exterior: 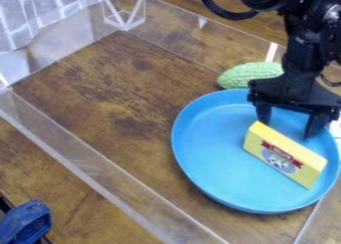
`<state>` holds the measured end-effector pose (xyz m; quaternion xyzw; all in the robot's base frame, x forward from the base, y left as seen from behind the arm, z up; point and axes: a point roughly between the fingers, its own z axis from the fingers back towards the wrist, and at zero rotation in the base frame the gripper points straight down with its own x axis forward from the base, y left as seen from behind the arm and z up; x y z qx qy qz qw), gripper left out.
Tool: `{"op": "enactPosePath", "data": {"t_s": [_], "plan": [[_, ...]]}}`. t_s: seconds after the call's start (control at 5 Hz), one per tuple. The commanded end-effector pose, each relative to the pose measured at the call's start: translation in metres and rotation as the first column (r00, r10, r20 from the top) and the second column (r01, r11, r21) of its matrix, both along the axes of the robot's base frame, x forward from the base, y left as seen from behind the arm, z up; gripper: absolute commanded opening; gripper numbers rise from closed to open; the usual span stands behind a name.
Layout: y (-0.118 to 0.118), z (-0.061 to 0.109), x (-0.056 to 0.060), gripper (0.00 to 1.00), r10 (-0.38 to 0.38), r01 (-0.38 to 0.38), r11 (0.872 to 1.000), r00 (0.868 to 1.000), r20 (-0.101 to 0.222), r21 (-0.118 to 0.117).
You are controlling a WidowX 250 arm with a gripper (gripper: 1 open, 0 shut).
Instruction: Put the white object in the blue tray
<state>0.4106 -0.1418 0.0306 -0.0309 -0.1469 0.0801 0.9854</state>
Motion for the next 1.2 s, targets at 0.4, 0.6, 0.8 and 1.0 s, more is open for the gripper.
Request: {"op": "enactPosePath", "data": {"t_s": [0.4,0.6,0.8,1.0], "plan": [[0.023,0.029,-0.003,1.00,0.061,-0.061,0.998,0.998,-0.012,0.012],[0.020,0.029,-0.005,1.00,0.114,-0.114,0.993,0.993,-0.014,0.015],[0.016,0.025,-0.011,1.00,0.115,-0.115,0.993,0.993,-0.015,0.016],[0.011,0.020,-0.018,1.00,0.116,-0.116,0.993,0.993,-0.015,0.015]]}}
